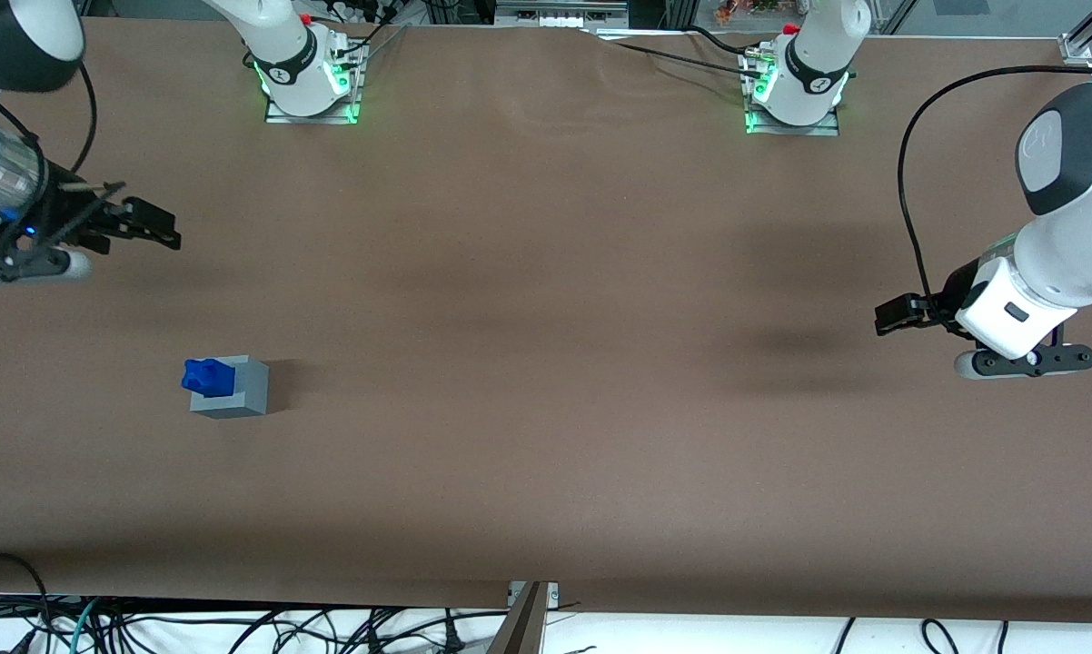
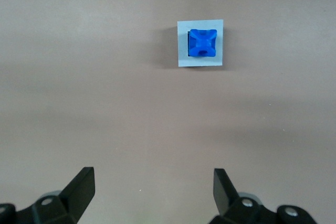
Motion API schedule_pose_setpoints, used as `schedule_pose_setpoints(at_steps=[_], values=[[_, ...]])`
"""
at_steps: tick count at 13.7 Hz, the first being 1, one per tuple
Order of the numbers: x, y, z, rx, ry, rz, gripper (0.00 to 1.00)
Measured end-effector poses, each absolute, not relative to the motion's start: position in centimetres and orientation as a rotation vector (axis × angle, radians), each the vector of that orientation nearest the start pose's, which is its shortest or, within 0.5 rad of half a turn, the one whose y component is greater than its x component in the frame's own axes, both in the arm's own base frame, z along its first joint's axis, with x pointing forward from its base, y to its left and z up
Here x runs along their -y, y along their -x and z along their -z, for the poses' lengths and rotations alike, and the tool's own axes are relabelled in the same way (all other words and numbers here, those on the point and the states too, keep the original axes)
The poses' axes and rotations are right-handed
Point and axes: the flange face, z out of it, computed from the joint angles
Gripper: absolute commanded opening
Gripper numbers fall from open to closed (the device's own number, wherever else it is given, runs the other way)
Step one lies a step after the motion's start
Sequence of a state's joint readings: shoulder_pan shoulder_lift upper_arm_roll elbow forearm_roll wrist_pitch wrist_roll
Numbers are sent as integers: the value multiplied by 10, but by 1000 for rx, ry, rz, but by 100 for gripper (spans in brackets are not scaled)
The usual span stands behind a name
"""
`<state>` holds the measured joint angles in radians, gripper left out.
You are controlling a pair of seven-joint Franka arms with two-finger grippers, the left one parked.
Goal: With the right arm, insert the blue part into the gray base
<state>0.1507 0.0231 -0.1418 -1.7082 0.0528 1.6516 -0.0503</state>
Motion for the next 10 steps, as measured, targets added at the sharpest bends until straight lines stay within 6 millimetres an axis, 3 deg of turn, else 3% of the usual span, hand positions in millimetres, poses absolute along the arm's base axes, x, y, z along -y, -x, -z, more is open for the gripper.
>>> schedule_pose_setpoints(at_steps=[3, 10], values=[[-3, -554, -569, 61, 3087, -58, 100], [15, -553, -560, 12, 3088, -81, 100]])
